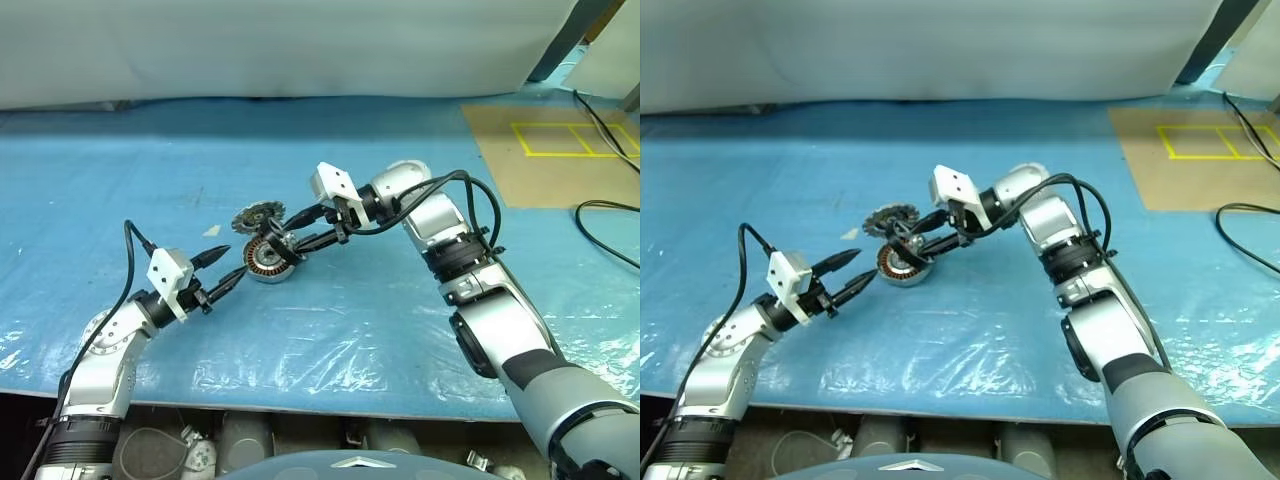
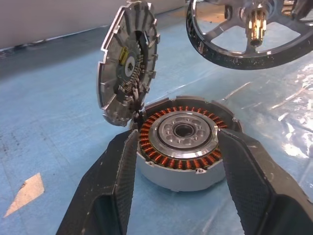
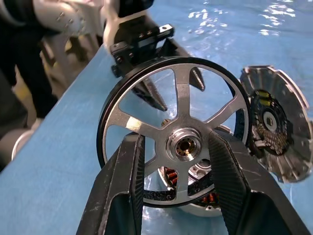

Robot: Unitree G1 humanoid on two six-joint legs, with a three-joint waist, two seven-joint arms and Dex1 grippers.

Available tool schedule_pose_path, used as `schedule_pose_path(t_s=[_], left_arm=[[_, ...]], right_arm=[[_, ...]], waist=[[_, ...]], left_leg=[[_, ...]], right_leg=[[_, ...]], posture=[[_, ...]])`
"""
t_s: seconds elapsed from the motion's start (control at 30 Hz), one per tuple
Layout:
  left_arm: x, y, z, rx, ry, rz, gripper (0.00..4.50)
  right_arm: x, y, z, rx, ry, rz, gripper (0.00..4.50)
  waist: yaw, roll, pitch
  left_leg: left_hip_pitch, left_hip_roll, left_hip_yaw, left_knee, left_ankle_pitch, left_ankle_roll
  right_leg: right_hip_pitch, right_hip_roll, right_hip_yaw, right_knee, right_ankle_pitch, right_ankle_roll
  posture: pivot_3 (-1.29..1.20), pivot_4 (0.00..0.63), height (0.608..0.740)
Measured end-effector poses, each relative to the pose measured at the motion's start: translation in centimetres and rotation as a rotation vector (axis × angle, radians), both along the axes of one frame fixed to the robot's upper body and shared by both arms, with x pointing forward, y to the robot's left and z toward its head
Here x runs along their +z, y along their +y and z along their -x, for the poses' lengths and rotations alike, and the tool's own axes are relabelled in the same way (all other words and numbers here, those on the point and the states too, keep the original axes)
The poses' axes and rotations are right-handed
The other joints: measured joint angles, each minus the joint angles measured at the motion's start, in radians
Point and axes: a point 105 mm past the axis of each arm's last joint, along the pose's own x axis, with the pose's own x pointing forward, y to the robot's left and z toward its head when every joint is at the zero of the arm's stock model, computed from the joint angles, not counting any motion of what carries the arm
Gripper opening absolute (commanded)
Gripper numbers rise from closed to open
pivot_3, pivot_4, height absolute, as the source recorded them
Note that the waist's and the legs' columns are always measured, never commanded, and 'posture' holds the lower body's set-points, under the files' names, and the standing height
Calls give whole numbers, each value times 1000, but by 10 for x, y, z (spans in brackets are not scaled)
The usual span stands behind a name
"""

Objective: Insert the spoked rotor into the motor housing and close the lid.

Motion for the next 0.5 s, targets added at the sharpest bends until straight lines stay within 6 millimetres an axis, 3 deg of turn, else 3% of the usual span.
schedule_pose_path(t_s=[0.2, 0.5], left_arm=[[4, 0, -2, -12, -6, -14, 2722], [8, -3, -4, -35, -11, -16, 2722]], right_arm=[[-13, 5, -10, -148, 6, -52, 1577], [-34, 14, -3, -152, 27, -12, 1577]], waist=[[0, 0, 0], [-1, 0, 0]], left_leg=[[1, -1, 0, 0, 1, -5], [0, -1, 0, -1, 1, -5]], right_leg=[[1, 0, 1, 0, 0, 0], [2, 0, 0, -2, 1, 1]], posture=[[0, 150, 740], [0, 150, 740]])
